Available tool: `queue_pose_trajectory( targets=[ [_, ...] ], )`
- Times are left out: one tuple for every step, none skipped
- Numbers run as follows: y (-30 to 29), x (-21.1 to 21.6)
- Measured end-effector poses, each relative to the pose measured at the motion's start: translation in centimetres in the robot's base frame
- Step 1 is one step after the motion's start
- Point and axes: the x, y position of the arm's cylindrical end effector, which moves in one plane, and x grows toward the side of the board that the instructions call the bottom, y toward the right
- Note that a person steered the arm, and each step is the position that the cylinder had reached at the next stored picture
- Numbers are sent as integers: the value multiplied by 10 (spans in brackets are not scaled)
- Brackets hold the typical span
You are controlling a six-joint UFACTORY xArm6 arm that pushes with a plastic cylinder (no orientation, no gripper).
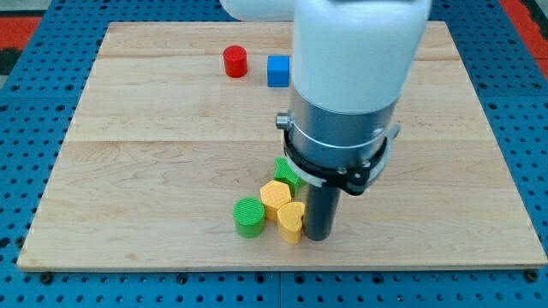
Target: Move the yellow heart towards the up
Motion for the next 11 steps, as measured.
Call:
queue_pose_trajectory(
  targets=[
    [-50,0],
    [-117,-6],
    [-143,-5],
    [-148,14],
    [-193,-17],
    [-175,-48],
    [-172,-49],
    [-188,-14],
    [-157,-17],
    [-173,-23],
    [-171,9]
  ],
)
